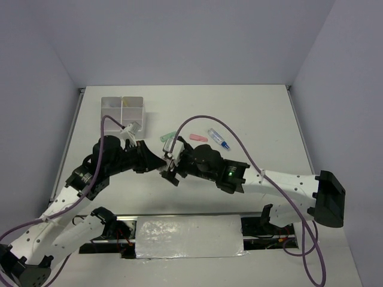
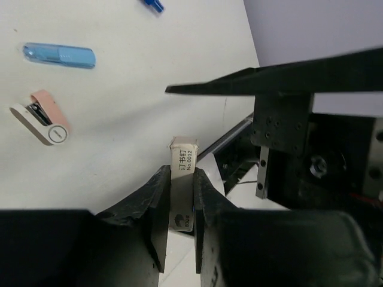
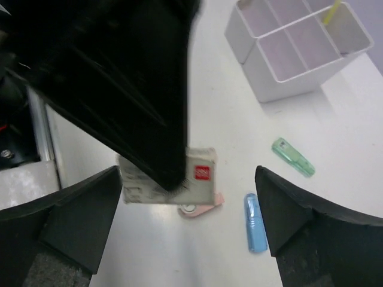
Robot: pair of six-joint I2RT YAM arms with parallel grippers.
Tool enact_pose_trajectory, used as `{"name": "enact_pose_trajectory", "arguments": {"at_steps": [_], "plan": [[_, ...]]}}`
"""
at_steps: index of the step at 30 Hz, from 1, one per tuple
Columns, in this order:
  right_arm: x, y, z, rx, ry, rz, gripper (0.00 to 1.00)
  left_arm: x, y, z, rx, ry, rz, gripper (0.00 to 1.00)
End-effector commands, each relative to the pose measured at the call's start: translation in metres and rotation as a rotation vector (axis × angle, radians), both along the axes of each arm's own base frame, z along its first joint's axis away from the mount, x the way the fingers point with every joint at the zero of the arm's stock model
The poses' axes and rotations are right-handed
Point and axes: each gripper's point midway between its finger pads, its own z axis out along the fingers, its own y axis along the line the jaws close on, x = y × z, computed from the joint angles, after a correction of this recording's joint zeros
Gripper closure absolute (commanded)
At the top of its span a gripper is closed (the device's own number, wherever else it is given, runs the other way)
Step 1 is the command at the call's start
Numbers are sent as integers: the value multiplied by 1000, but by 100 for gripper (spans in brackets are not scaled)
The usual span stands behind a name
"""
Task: Sort the stationery into containers
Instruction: Pick up the stationery from the center of the board, then place the stationery in the storage box.
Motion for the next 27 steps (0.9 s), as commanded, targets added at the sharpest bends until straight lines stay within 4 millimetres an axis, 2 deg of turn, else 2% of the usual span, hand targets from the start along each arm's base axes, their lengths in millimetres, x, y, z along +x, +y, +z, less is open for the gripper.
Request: {"name": "enact_pose_trajectory", "arguments": {"at_steps": [1,2,3,4,5,6,7,8,10,12,13,15,16,18,19,22,27], "plan": [[19,-14,33,148,-9,-78,0,14,10,18,56,-64,77,100],[29,-25,27,146,0,-125,0,27,21,15,108,-56,164,100],[31,-36,34,175,-1,-150,0,34,28,13,139,-50,213,100],[34,-47,24,177,23,-185,0,42,35,12,171,-51,268,100],[37,-56,26,196,24,-224,0,52,41,6,211,-27,321,100],[47,-78,37,248,23,-324,0,68,65,9,270,-31,481,100],[48,-90,27,248,37,-363,0,76,74,9,289,-28,550,100],[48,-106,39,297,27,-404,0,88,80,12,290,-18,620,100],[45,-121,33,307,47,-444,0,108,104,16,308,-15,776,100],[44,-137,39,329,49,-491,0,126,115,26,286,9,886,100],[43,-142,42,355,81,-516,0,135,135,32,291,-1,991,100],[44,-159,39,351,104,-591,0,152,154,41,253,21,1139,100],[42,-164,36,362,146,-620,0,161,174,47,249,13,1222,100],[39,-171,39,392,171,-645,0,181,190,53,221,48,1325,100],[37,-172,38,417,205,-653,0,187,208,55,217,60,1384,100],[29,-172,34,437,246,-632,0,221,232,53,194,121,1514,100],[33,-175,25,387,226,-652,0,243,258,44,209,140,1647,100]]}}
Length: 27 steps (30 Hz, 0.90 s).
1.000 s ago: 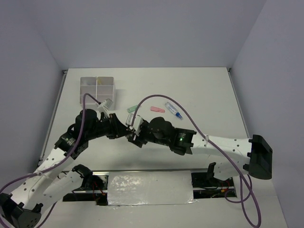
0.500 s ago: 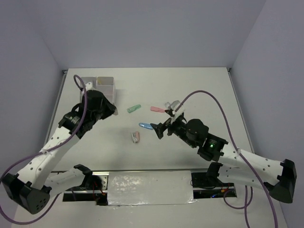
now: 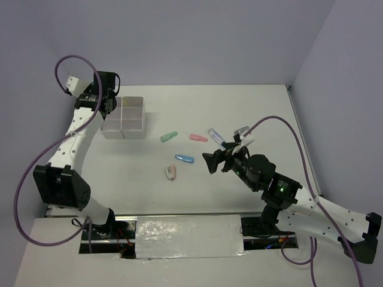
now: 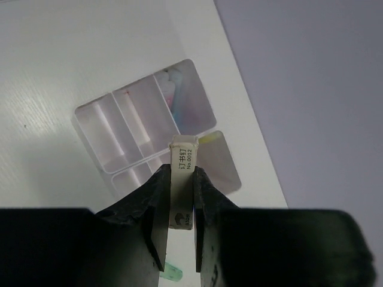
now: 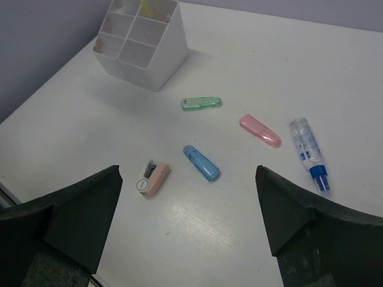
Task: Sort the stationery into containers
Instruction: Place the stationery in the storage box.
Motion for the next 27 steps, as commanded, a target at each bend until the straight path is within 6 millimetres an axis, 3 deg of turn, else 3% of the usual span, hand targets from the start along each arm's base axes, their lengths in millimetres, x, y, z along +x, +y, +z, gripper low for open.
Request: {"name": "enact_pose_trajectory", "arguments": {"at_steps": [1,5,10,19,24,27], "plan": [[3,-4,-7,-26,31,-36,0,10,29,-5,0,-5,145,100],[7,-1,-10,-72,31,-39,0,30,41,-43,-70,47,153,100],[8,2,-8,-90,-15,-16,0,35,43,-82,-79,75,174,100],[8,8,-24,-163,6,19,0,55,46,-94,-52,27,166,100],[9,10,-26,-162,-3,27,0,59,45,-120,-53,61,159,89],[10,15,-26,-178,0,35,0,64,44,-126,-49,47,146,76]]}}
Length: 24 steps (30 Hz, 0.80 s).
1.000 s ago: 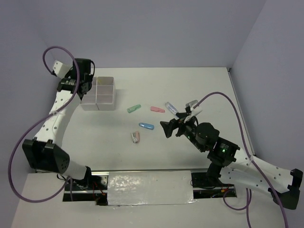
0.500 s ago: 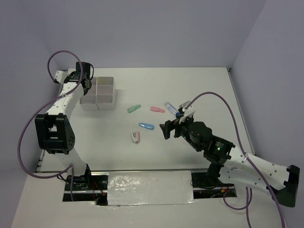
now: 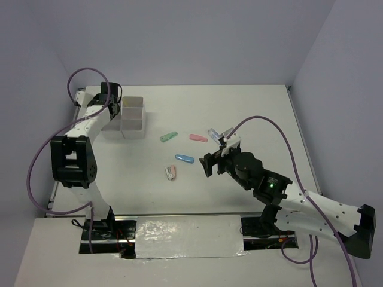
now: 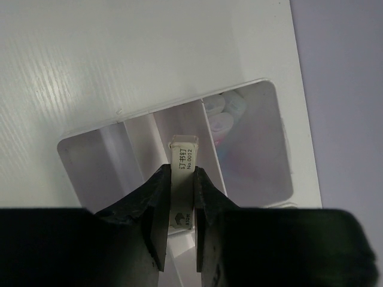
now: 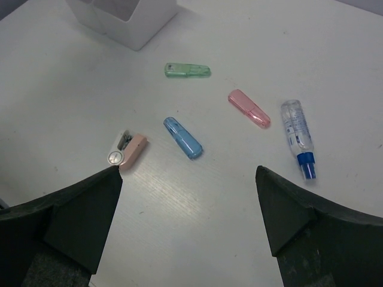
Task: Sort the stationery into containers
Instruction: Place the stationery in the storage box, then pick up the stapler from the center of the board.
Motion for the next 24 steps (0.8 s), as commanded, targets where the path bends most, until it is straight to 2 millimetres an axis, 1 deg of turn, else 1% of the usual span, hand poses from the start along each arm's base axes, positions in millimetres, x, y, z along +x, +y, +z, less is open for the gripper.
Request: {"name": "enact_pose_trajectory", "arguments": {"at_steps": [1,4,5,6,10,12,13,14,15,16,17,18,19,20,21,22,23,24], "plan": [[4,9,15,16,-31,19,0,13,0,1,13,-57,-7,68],[4,15,12,5,-20,41,0,14,1,-2,22,-64,-10,56],[3,17,12,6,-20,48,0,16,0,-2,23,-70,-14,49],[4,18,9,-1,-12,51,0,16,0,-1,23,-69,-17,45],[4,25,7,-8,-3,69,0,16,-1,1,21,-81,-26,26],[5,26,6,-11,4,70,0,15,-3,2,11,-82,-33,25],[5,26,5,-6,10,61,0,13,-4,3,4,-82,-35,22],[8,26,3,-9,19,46,0,8,-5,10,-3,-95,-41,20],[9,27,0,-8,31,45,0,8,-10,13,-23,-111,-66,18],[11,30,3,16,51,35,0,6,-14,18,-30,-122,-85,13],[13,34,-10,-15,97,26,0,-1,-16,33,-22,-142,-113,10],[14,38,-16,2,144,9,0,1,-27,42,-42,-160,-178,6],[16,45,-10,23,163,0,0,2,-33,53,-42,-182,-233,1],[18,51,-30,-15,228,-15,0,4,-39,75,-4,-193,-322,1],[20,55,-36,17,281,-55,0,0,-54,78,-30,-151,-418,1],[24,61,-31,44,306,-80,0,-4,-62,82,-33,-116,-473,1],[26,66,-55,2,372,-115,0,-7,-67,104,-7,-115,-525,1],[26,71,-64,-4,408,-136,0,-16,-71,108,-6,-85,-554,1]]}}
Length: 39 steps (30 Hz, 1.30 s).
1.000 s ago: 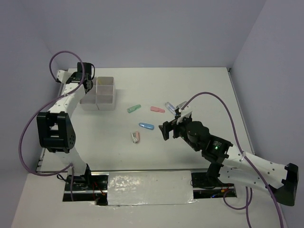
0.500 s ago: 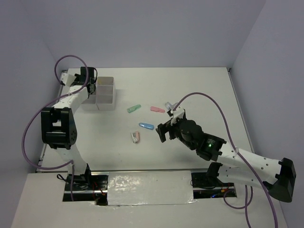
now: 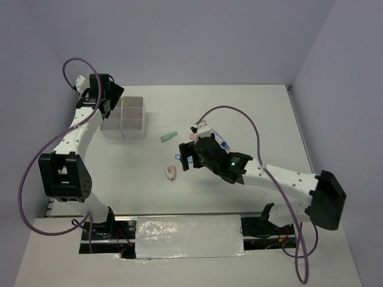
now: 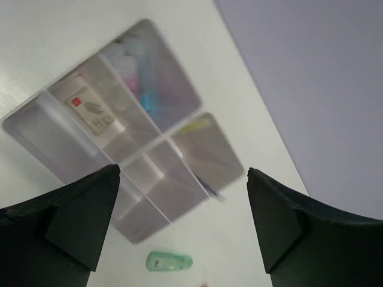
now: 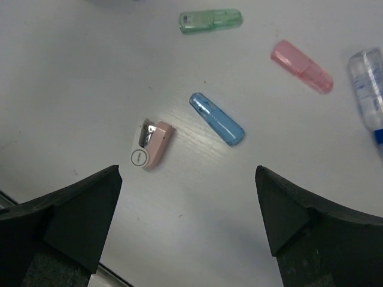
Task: Sort the stationery into containers
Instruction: Pick up the stapler from the center of the board.
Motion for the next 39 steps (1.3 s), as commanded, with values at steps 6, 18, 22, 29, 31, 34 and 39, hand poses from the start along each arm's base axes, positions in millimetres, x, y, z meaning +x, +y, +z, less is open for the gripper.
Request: {"name": "enact_pose_trajectory", "arguments": {"at_steps": [6,18,22,29,31,34,39], "plan": [[-6,83,-61,-116,213,-135,0,-101,-72,111,53,-234,-499,1],[-5,101,-134,-260,277,-126,1,-198,-77,106,256,-181,-742,1],[-5,105,-155,-268,304,-92,8,-205,-75,85,265,-131,-761,1],[-13,111,-166,-249,309,-20,62,-204,-76,58,248,-99,-767,1],[-15,107,-166,-259,298,-4,100,-202,-77,51,237,-87,-767,1],[-15,102,-150,-217,243,20,100,-203,-87,43,183,-90,-798,1],[-26,106,-63,45,-3,170,100,-216,-140,54,-42,-248,-1007,1]]}}
